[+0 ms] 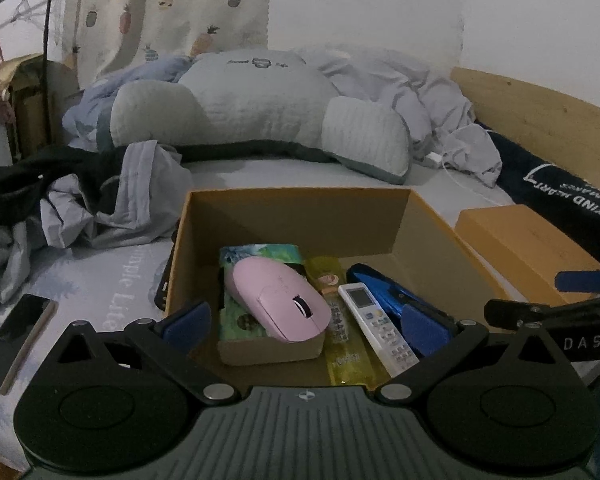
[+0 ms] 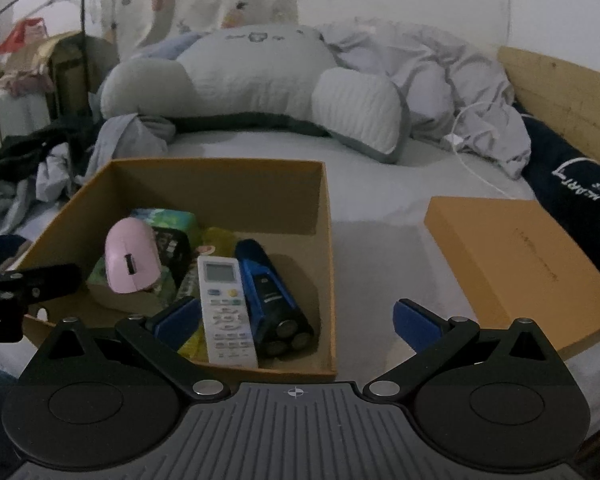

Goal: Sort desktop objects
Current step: 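Withdraw the right tool and move the left tool toward the black shaver, then close the left gripper on the black shaver beside the box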

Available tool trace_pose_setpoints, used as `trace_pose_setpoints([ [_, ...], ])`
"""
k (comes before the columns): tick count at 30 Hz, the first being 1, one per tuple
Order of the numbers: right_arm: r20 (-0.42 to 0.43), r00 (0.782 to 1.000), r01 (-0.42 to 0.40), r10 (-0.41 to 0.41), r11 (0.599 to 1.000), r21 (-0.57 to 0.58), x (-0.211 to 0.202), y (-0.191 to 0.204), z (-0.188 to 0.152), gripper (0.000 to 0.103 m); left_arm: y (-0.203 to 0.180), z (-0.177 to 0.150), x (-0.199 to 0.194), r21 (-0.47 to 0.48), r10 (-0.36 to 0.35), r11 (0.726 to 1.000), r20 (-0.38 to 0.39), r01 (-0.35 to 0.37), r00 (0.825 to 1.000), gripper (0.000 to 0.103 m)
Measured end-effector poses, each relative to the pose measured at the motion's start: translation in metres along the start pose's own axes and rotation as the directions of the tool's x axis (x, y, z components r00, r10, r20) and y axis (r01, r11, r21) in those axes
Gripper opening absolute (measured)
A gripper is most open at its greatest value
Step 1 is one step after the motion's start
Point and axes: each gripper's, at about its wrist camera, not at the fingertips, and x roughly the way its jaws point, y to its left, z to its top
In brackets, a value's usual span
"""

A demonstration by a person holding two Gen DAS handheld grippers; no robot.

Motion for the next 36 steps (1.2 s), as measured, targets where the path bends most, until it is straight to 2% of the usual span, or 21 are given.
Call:
trace_pose_setpoints([
  [15, -0.005, 1.000, -0.012, 0.013, 0.999, 0.050, 0.006, -0.008, 0.004, 0.103, 0.019, 0.006, -0.003, -0.044, 0.033, 0.999, 0.036, -0.032, 0.999, 0.103],
  [22, -0.003, 1.000, -0.022, 0.023, 0.996, 0.081, 0.009, -0.013, 0.006, 0.103, 0.038, 0.016, -0.011, -0.099, 0.076, 0.993, 0.066, -0.069, 0.995, 0.103],
  [31, -0.012, 0.999, -0.041, 0.043, 0.987, 0.155, 0.011, -0.022, 0.008, 0.103, 0.065, 0.034, -0.009, -0.157, 0.133, 0.980, 0.063, -0.122, 0.989, 0.103],
  [36, 0.007, 0.998, -0.059, 0.058, 0.987, 0.152, 0.010, -0.019, 0.008, 0.103, 0.077, 0.047, -0.010, -0.128, 0.164, 0.980, 0.084, -0.153, 0.983, 0.103],
])
